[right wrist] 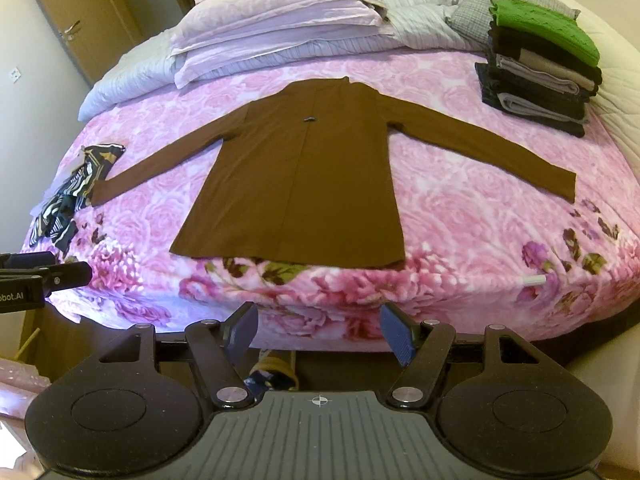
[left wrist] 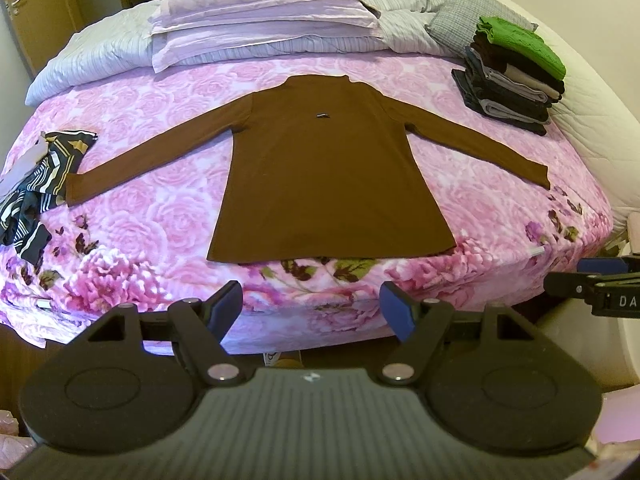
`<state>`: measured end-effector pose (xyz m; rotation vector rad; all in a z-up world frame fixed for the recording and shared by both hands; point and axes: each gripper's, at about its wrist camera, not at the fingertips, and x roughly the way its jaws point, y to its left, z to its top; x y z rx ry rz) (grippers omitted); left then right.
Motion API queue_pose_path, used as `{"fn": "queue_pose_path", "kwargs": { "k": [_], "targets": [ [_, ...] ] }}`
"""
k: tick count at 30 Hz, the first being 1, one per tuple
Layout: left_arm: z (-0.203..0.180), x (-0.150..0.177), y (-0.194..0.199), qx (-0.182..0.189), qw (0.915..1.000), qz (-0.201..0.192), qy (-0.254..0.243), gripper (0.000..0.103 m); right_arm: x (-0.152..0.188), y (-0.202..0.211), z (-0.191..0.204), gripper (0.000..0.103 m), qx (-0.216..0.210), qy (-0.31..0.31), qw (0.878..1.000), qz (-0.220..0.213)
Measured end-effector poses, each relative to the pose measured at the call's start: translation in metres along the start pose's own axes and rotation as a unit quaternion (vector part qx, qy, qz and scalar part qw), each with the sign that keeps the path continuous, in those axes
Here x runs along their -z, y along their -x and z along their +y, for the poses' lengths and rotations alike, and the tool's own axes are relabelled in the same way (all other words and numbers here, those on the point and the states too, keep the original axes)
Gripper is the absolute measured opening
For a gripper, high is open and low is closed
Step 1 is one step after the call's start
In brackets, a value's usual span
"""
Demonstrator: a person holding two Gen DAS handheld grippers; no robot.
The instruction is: Fold large clothes
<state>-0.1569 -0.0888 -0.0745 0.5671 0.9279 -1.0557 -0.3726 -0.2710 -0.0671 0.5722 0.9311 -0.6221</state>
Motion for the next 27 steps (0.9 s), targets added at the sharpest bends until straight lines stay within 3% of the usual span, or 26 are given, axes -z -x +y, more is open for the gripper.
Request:
{"fn": "queue_pose_path", "kwargs": {
  "k": [27],
  "targets": [
    [0.014, -0.001, -0.001, -0.005, 0.9999, -0.003, 0.012, 0.072, -0.008, -0.004, 0.014, 0.065, -0.001, 0.012, 1.000, 0.000]
  ]
}}
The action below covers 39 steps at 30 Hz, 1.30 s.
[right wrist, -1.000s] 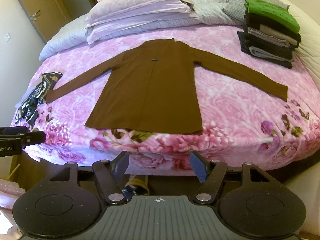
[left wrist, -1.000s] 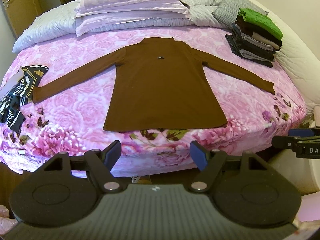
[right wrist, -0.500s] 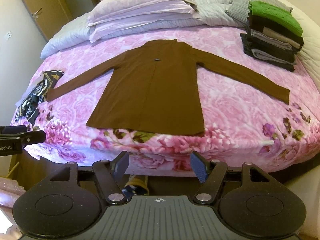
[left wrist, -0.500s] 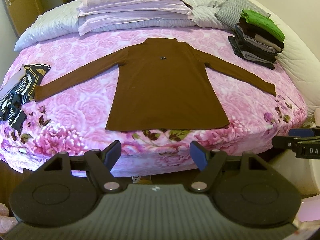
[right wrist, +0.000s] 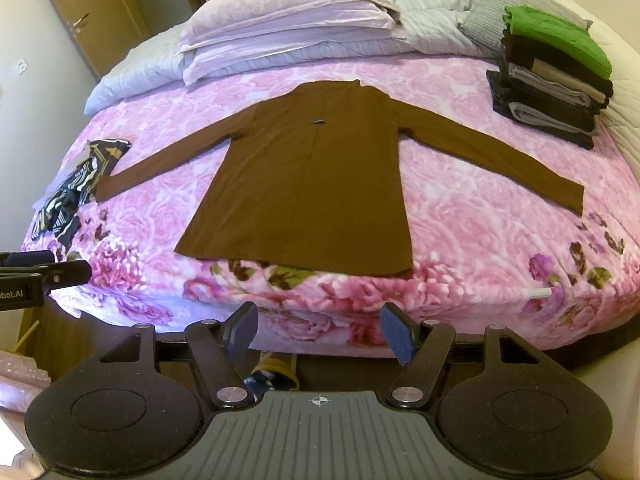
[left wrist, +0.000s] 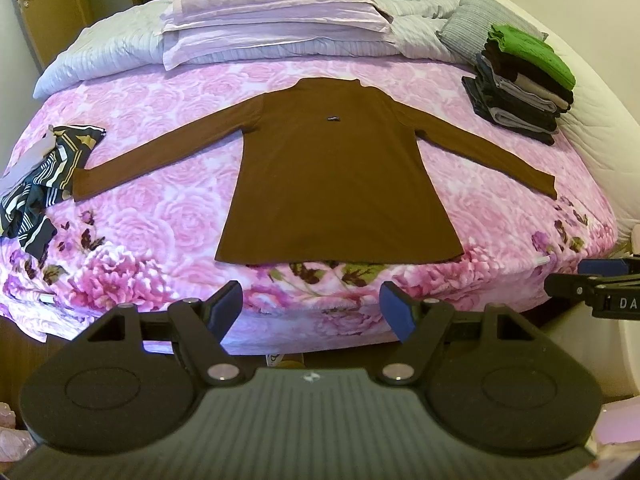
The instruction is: Fold large clothes
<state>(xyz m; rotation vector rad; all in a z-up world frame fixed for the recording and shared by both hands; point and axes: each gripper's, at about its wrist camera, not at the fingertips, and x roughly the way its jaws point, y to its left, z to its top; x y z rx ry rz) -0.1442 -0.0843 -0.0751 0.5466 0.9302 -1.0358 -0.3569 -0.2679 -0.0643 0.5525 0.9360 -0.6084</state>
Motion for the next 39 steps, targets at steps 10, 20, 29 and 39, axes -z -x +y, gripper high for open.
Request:
{"fn": "queue_pose_path", "kwargs": {
  "k": [10, 20, 29, 39],
  "targets": [
    [0.008, -0.010, -0.013, -0.003, 0.9998, 0.001, 0.020, 0.072, -0.010, -0.007, -0.005, 0.065, -0.004, 0.001, 1.000, 0.003],
    [0.074, -0.045, -0.055, 0.006, 0.9928, -0.012, 0.119, 0.072, -0.049, -0.041, -0.025, 0.065, 0.006, -0.024, 1.000, 0.011],
    [0.213, -0.089, -0.147, 0.035, 0.9503, -0.059, 0.304, 0.069, -0.135, -0.103, -0.036, 0.065, 0.024, -0.081, 0.996, -0.005],
    [0.377, -0.095, -0.300, -0.011, 0.8814, -0.069, 0.467, 0.054, -0.238, -0.219, -0.021, 0.065, 0.078, -0.094, 0.992, 0.023]
  ]
}}
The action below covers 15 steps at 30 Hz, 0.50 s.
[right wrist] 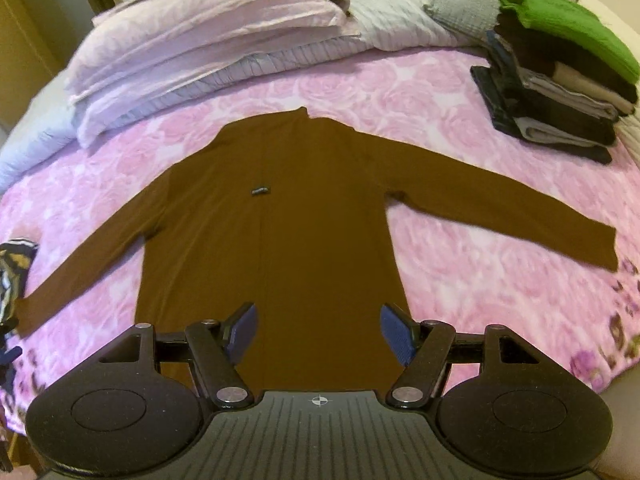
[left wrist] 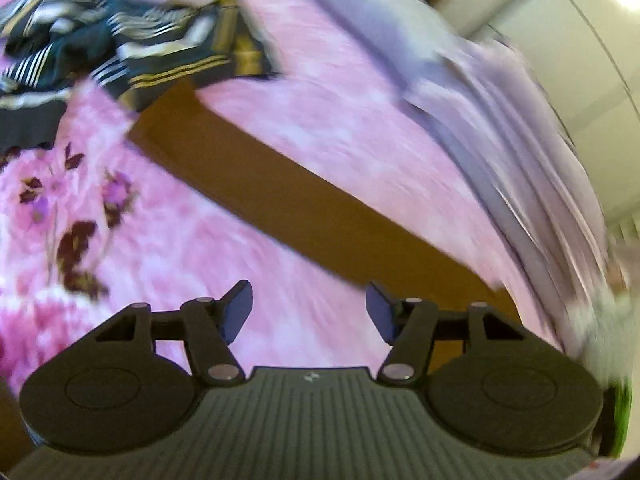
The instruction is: Fold large clothes
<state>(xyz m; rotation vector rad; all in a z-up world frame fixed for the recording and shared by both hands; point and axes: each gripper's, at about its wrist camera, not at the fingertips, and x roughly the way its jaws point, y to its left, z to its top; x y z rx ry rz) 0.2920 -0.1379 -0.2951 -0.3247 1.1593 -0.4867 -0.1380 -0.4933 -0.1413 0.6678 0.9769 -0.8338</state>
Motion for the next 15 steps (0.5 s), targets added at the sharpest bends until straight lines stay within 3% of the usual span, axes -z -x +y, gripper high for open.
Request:
{"fn": "queue_pose_path", "kwargs": {
  "k": [8, 13, 15],
  "targets": [
    [0.075, -0.059, -0.079, -0.064, 0.9910, -0.042, 0.110, 0.049, -0.013, -0.071, 0.015, 0.065, 0.045, 0.003, 0.999, 0.023],
    [0.100, -0.069, -0.099, -0.075, 0.9858, -0.055, 0.140, 0.046, -0.008, -0.100, 0.019, 0.065, 0.053, 0.003, 0.997, 0.049],
    [0.098, -0.072, -0.101, -0.081, 0.9857, -0.067, 0.132, 0.039, -0.007, -0.106, 0.022, 0.065, 0.050, 0.008, 0.997, 0.054]
  ]
}}
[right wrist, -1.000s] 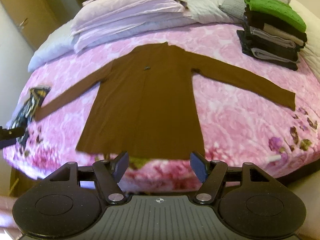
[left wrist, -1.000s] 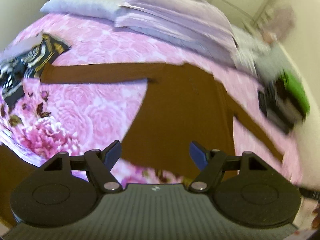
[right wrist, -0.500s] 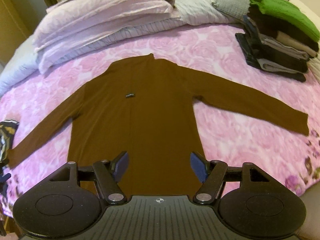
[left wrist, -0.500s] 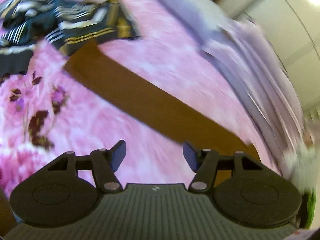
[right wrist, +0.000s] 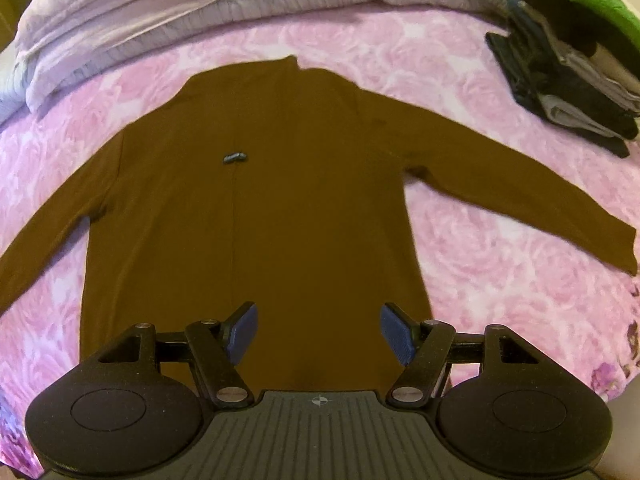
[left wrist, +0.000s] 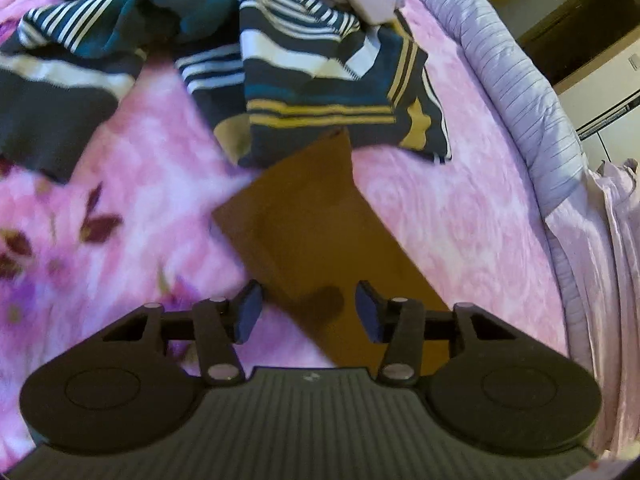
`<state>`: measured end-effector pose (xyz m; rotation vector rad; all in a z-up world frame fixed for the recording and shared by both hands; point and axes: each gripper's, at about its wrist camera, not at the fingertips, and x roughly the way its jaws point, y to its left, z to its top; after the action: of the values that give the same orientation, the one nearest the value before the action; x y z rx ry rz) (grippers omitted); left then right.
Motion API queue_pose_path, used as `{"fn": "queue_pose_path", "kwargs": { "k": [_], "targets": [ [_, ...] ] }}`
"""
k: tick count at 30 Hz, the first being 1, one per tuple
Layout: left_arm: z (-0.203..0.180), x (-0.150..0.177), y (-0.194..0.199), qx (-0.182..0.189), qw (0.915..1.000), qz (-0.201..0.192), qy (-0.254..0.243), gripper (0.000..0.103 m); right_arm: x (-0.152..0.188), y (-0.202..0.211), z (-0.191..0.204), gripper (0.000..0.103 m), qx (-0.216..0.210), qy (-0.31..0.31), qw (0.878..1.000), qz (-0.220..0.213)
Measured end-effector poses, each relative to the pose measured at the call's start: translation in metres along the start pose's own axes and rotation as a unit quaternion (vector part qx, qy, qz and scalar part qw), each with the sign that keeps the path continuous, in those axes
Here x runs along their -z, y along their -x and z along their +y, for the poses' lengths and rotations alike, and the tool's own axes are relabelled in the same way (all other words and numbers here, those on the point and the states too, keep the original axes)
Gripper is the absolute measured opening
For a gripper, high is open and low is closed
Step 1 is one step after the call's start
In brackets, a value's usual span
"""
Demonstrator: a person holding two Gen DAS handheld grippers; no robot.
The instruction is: Fold large clothes
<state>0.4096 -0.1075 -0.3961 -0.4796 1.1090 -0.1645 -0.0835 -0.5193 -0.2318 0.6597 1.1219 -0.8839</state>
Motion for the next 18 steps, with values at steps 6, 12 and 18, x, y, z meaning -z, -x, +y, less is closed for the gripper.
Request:
{"fn": "queue_pose_path", "kwargs": {
  "k": [6, 12, 18],
  "targets": [
    [-0.016, 0.001, 0.010, -0.005, 0.9996, -0.020, -0.018, 0.001, -0.005, -0.014, -0.001, 0.065, -0.003, 0.012, 1.000, -0.002],
    [-0.121, 0.027, 0.073, 0.111, 0.9825, -0.069, -0.132, 0.001, -0.016, -0.022, -0.029, 0.065, -0.008, -0.001, 1.000, -0.016],
    [-0.280, 0.147, 0.136, 0.321, 0.9062, -0.045, -0.271, 0.001, -0.022, -0.024, -0.081, 0.065, -0.008, -0.037, 0.999, -0.032]
  ]
}}
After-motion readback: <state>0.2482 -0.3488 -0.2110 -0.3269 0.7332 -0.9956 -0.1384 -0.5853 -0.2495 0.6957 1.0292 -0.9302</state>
